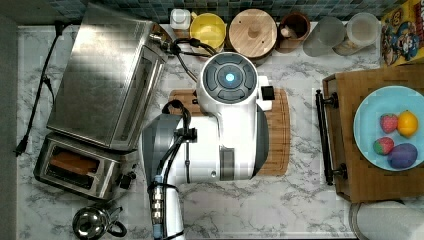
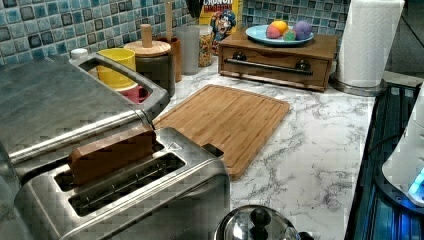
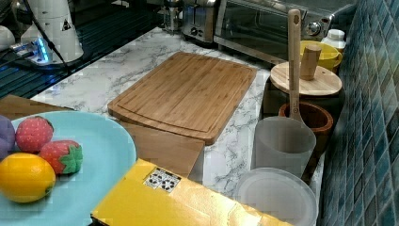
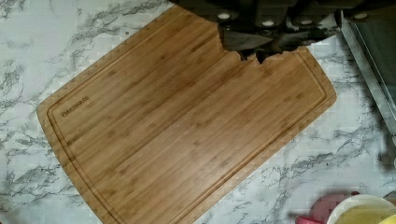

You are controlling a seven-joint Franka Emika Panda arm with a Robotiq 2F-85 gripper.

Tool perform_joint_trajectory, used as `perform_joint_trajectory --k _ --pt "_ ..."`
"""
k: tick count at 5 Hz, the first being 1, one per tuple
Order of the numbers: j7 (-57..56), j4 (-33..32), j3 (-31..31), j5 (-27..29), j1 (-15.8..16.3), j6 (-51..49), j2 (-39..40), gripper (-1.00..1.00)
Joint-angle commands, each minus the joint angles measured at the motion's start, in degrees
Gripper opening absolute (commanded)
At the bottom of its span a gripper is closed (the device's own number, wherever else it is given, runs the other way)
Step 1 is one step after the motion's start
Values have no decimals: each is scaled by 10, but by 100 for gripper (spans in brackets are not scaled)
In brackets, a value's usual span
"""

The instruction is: Turn on the toaster.

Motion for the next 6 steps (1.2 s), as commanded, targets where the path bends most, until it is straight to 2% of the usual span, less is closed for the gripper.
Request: perform_joint_trajectory --k 1,3,5,6 --pt "-7 0 3 0 -2 3 -6 -100" --pt "-25 -85 28 38 34 68 -74 -100" --pt "-56 -115 49 64 65 72 -105 -100" --pt "-28 -157 79 79 77 61 -173 -100"
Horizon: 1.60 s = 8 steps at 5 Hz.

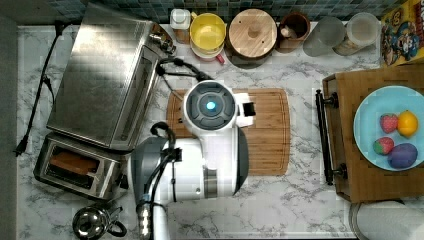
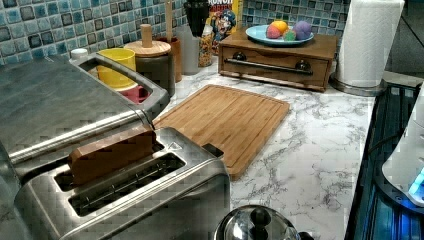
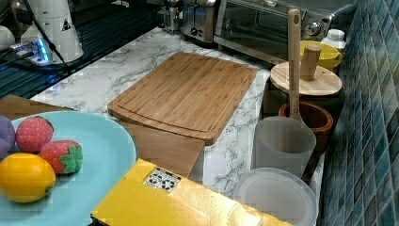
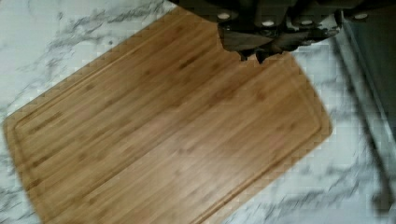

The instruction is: Turn on the toaster.

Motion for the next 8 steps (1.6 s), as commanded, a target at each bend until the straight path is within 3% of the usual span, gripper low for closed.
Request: perform_joint_trajectory --k 1,4,5,6,8 --pt "3 -76 76 65 71 -15 -141 -100" --pt "32 -143 143 92 103 -18 -156 -100" --pt "29 -166 176 114 72 -3 -165 -100" --pt "50 -180 162 107 96 25 -158 -100" --pt "48 -212 185 133 108 102 -158 -100"
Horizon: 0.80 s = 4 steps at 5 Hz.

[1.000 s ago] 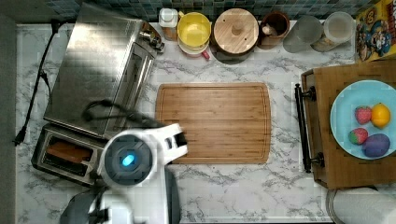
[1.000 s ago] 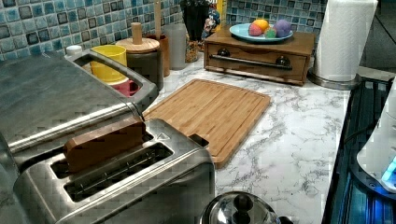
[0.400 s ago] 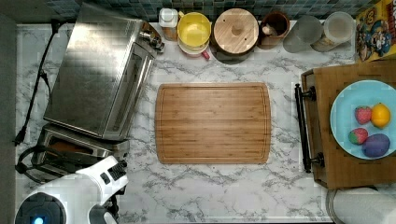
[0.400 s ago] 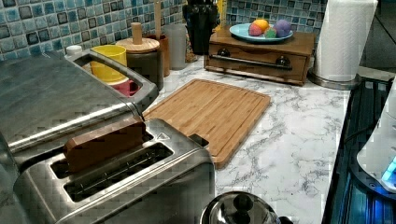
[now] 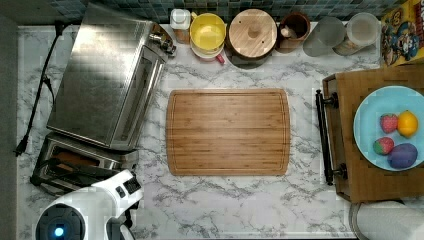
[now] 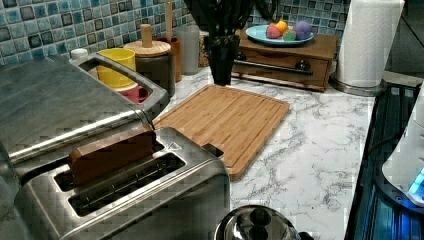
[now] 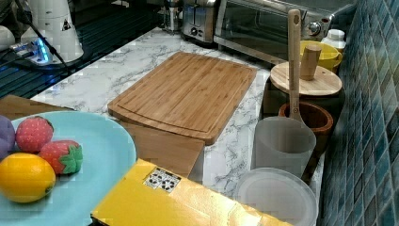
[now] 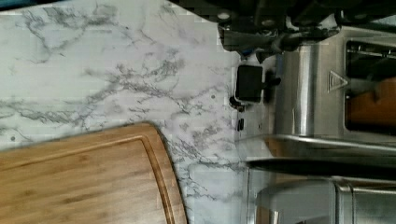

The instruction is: Turn on the toaster.

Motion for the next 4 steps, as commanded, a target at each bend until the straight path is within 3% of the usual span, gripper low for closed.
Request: perform_joint_trajectory --k 1,4 --pt "58 -53 34 27 5 103 20 -100" --pt "128 -41 53 -15 -18 150 91 -100"
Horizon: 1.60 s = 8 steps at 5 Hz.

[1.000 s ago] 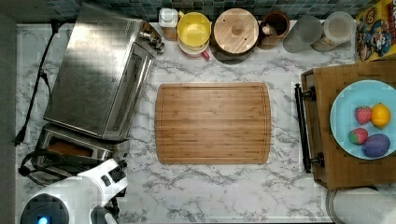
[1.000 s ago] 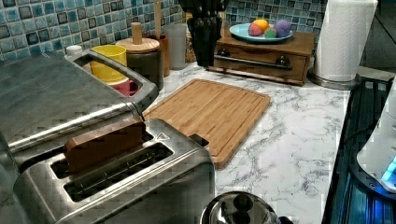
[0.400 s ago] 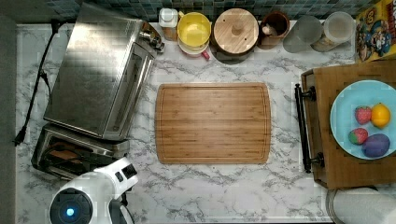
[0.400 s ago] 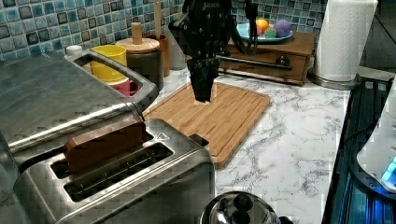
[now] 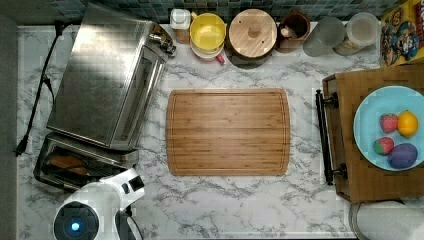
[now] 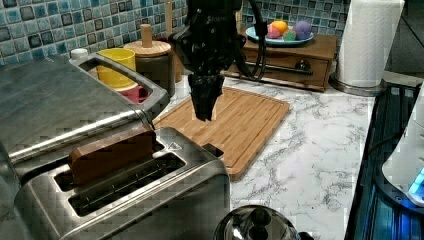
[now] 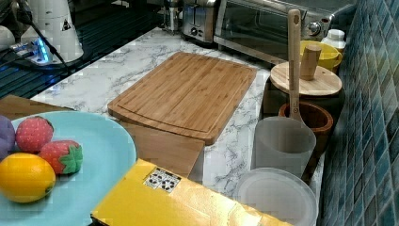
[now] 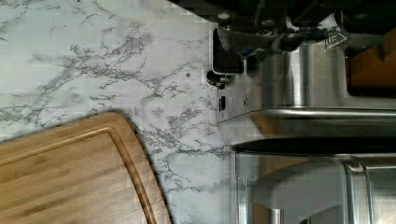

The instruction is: Turn on the toaster.

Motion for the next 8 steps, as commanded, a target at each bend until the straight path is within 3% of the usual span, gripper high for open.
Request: perform_joint_trajectory --k 1,2,3,6,8 --pt "91 12 17 -34 -20 7 60 -100" --pt "100 -5 18 -30 -23 42 52 -100" --pt "62 -33 7 15 -8 69 43 -100" --pt "14 -104 19 68 32 114 35 -100" --pt "13 -181 14 91 34 134 22 -100"
